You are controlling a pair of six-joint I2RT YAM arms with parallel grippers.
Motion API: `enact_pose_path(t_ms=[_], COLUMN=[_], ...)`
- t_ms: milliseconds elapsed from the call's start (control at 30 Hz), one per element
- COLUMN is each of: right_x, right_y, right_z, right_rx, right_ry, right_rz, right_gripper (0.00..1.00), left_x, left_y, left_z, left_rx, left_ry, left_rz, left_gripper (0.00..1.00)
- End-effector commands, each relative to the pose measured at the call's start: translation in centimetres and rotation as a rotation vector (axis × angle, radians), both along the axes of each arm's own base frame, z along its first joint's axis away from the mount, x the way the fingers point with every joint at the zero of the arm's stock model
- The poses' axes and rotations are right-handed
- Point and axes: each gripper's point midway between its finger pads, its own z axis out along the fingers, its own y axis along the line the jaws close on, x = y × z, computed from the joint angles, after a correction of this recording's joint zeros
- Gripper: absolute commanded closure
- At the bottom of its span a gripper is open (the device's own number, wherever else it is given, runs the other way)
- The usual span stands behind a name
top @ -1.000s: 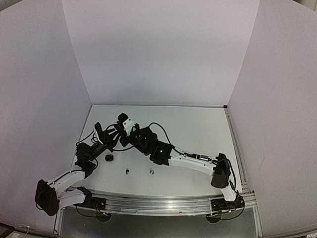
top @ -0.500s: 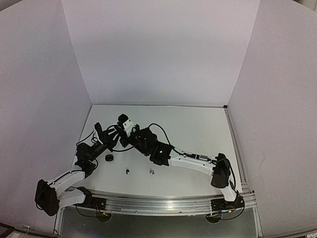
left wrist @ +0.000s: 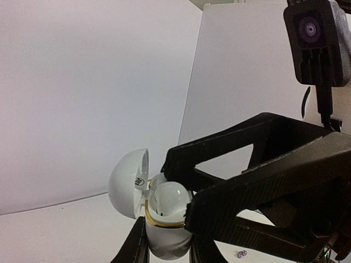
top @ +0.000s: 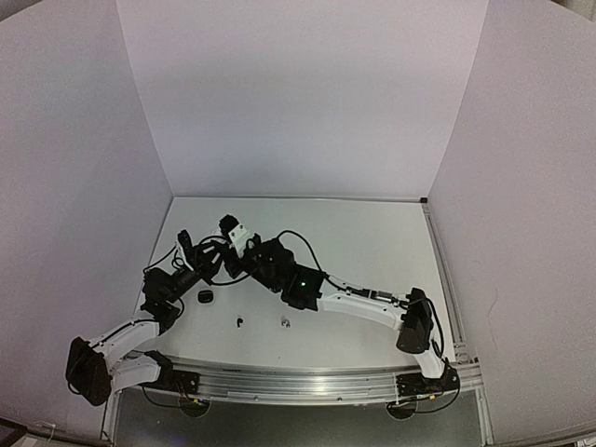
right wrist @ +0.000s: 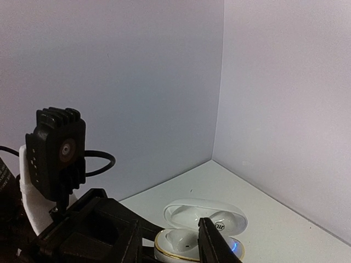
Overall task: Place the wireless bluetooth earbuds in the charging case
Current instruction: Insert the left earbud into the left side groove of the charging case, then close the charging case with the earbuds.
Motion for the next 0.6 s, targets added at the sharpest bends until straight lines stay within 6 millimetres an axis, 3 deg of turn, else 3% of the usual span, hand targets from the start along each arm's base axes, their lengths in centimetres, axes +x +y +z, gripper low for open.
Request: enact_pose_path(t_ms=[0,333,567], right_x=[-0.7,-2.1,-2.2], right_y=[-0.9,-2.7,-6.9], right_z=[4.4,7.9,8.0], right_rx=[0.058,0.048,0.021], right_ry=[-0.03,-0.004,0.24], right_rz=[0.029,0.077,0.087], right_gripper=[0.6,0.43,0.4], left_x=[-0.8,-1.6,-3.8], left_y=[0.0,-1.1,-3.2], left_z=[2.2,0.8,-1.1], left_rx=[-0.03,0.014,0.145], left_ry=[-0.057,-0.011,-0.035], left_rz=[-0.022,-0.114,-0.284], left_gripper=[1.0,1.0,1.0])
